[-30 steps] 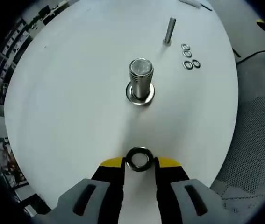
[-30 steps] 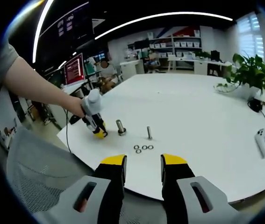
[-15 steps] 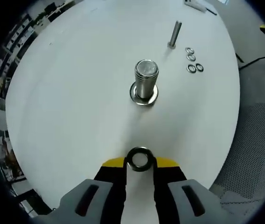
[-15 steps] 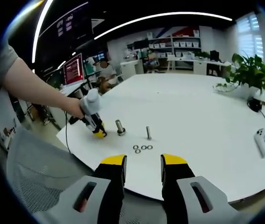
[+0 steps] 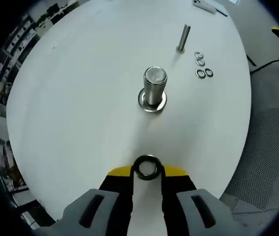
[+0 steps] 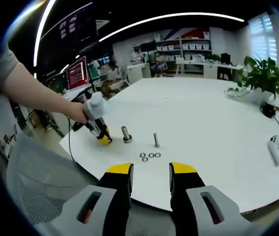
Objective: Place the washer onto the threaded stud by aligning its center hole with the stud, sliding it down to the base, and recovering from edge contact or off-axis alignment until the washer reaches the visible bottom stop.
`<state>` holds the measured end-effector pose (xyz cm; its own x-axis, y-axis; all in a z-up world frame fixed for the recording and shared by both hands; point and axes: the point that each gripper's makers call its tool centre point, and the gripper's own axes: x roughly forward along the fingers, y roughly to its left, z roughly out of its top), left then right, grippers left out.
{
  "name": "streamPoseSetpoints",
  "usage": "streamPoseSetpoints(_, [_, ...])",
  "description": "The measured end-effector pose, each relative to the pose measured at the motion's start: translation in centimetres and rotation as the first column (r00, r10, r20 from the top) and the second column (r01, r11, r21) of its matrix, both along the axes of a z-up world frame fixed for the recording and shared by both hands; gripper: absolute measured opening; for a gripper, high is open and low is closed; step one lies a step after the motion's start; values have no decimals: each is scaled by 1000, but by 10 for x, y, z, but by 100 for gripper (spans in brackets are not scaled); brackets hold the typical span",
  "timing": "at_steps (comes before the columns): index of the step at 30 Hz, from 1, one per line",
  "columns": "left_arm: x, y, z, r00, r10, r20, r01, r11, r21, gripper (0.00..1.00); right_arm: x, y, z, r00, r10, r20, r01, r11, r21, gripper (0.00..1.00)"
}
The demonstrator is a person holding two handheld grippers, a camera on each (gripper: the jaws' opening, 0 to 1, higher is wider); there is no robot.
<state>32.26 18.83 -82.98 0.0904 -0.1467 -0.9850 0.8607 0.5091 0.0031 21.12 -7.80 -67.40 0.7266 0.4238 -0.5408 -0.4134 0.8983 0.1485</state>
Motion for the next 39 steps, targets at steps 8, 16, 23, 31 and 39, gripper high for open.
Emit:
streamPoseSetpoints(8, [10, -11, 21, 999, -25, 40, 27, 999, -38, 19, 0, 0, 0, 1000, 1, 2, -1, 1000, 1, 31])
streamPoseSetpoints(16, [23, -30, 47, 995, -62, 79, 68, 995, -76, 19, 0, 0, 0, 1000, 1, 2, -1, 1000, 2, 31])
streamPoseSetpoints(23, [31, -49, 66, 989, -100, 108, 111, 989, -99, 19, 0, 0, 0, 1000, 1, 1, -1, 1000, 1, 31])
streamPoseSetpoints(31, [31, -67, 67, 986, -124, 114, 137, 984, -113, 19, 0, 0, 1, 1000, -1, 3, 1, 1000, 2, 32])
streamPoseSetpoints(39, [34, -79, 61, 981, -159, 110, 171, 980, -100, 19, 0, -1, 1, 1000, -7, 4, 7, 1000, 1, 31])
